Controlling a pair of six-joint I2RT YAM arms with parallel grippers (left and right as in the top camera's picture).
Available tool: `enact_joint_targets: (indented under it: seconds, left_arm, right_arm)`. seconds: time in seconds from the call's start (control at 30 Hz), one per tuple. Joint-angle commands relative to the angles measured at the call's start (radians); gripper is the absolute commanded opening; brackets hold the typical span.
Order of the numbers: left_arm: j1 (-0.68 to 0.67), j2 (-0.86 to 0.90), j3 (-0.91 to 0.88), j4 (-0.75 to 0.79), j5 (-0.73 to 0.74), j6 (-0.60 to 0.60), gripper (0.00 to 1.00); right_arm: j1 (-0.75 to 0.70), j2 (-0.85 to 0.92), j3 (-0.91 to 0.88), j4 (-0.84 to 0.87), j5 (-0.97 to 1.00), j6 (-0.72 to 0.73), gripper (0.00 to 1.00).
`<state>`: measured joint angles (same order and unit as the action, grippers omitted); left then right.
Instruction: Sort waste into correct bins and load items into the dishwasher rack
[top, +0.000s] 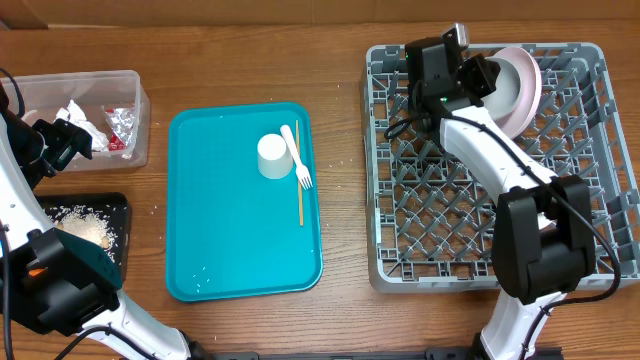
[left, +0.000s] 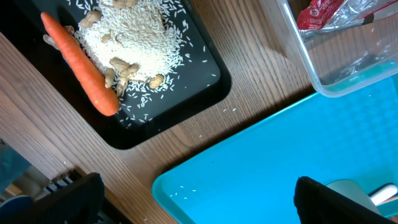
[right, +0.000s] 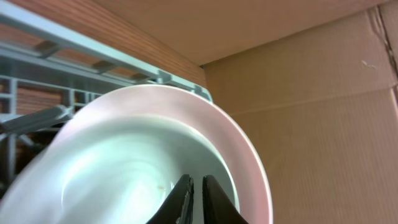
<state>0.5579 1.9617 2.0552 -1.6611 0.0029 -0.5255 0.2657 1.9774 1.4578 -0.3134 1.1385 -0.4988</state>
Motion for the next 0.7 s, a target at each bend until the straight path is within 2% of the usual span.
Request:
enact_joint_targets:
  seconds: [0.0,0.07,0.17,0.27,0.43,0.53,0.63,0.67]
  left_arm:
    - [-0.002,-0.025,0.018,-0.002,-0.013,-0.021,1.0]
    - [-0.002,-0.025,0.018,-0.002,-0.013,-0.021,1.0]
    - [-0.002,-0.025,0.018,-0.002,-0.013,-0.021,1.0]
    - [-0.002,-0.025,0.018,-0.002,-0.013,-0.021,1.0]
    - [-0.002,-0.025,0.018,-0.002,-0.013,-0.021,1.0]
    - [-0.002,-0.025,0.018,-0.002,-0.013,-0.021,1.0]
    - [-0.002,-0.025,0.018,-0.002,-0.013,-0.021,1.0]
    - [-0.002,-0.025,0.018,-0.002,-0.013,-0.021,1.0]
  right_arm:
    - [0.029,-0.034,-0.014,0.008,-0.035,0.002,0.13]
    - [0.043,-0.034,-0.014,0.031,-0.026,0.005,0.22]
    - [0.059,-0.034,-0.008,0.133,0.085,0.09,0.46]
    - [0.071,-0.039,0.011,0.197,0.163,0.143,0.56]
    - [0.106,-0.077,0.025,0.192,0.162,0.225,0.72]
    - [0.123,-0.101,0.025,0.092,0.09,0.3,0.8]
    - [0.127,-0.116,0.026,-0.1,-0.134,0.414,0.89]
    - [0.122,-0.119,0.033,-0.187,-0.269,0.478,0.92]
